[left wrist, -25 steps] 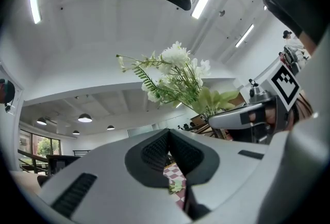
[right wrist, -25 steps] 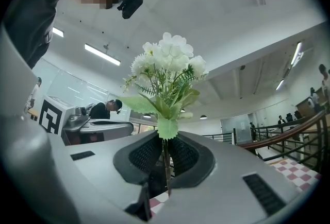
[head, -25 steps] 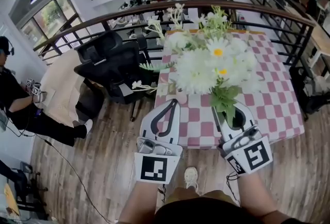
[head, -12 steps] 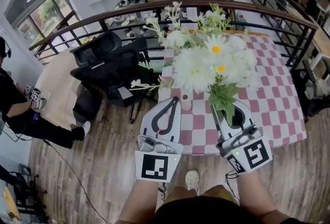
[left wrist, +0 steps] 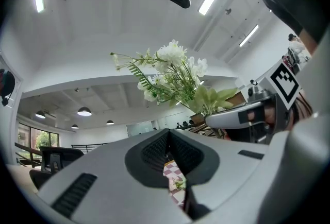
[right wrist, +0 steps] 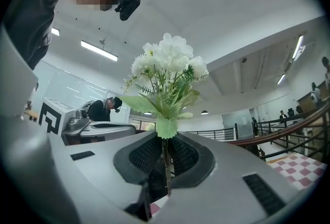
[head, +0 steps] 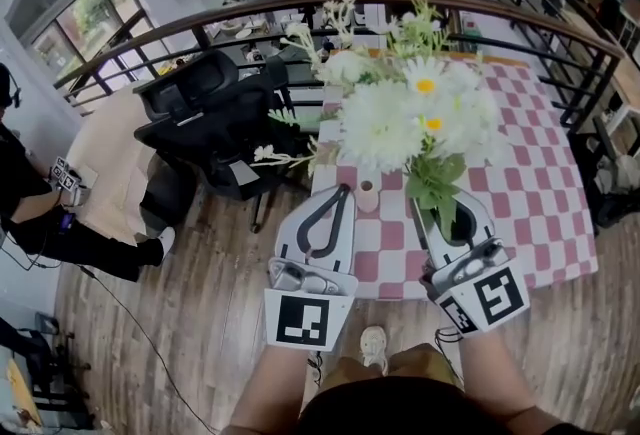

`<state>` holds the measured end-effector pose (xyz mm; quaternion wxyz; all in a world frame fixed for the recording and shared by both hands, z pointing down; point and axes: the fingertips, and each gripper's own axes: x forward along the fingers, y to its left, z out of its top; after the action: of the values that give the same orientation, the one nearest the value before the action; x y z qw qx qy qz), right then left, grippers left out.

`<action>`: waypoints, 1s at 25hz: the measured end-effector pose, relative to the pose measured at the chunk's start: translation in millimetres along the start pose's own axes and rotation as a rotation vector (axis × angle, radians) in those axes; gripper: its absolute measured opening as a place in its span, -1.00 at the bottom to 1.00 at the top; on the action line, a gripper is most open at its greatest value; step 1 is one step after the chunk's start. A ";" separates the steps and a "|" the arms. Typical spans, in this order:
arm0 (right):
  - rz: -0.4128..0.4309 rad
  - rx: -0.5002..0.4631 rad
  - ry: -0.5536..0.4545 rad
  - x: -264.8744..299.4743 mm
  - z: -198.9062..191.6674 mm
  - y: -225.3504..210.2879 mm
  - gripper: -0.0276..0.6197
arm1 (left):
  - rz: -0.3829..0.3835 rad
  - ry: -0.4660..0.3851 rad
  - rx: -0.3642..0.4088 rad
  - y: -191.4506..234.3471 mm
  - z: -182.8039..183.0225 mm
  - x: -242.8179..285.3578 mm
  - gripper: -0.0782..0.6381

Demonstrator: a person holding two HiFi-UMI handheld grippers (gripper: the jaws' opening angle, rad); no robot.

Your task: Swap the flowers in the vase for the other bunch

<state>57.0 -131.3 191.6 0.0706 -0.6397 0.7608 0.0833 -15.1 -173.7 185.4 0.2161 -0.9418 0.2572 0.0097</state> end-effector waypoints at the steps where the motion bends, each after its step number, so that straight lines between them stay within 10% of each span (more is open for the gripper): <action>1: 0.002 0.002 0.001 0.5 -0.6 0.2 -0.74 | -0.002 0.002 0.004 -0.2 -0.8 0.2 -0.76; 25: 0.203 0.216 -0.081 44.2 -20.3 -48.9 -0.74 | 0.074 0.125 -0.059 6.0 -52.8 56.6 -0.76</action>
<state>97.6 -186.4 200.2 0.1611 -0.5442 0.8227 0.0334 26.2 -227.3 223.5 0.1714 -0.9364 0.3043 -0.0337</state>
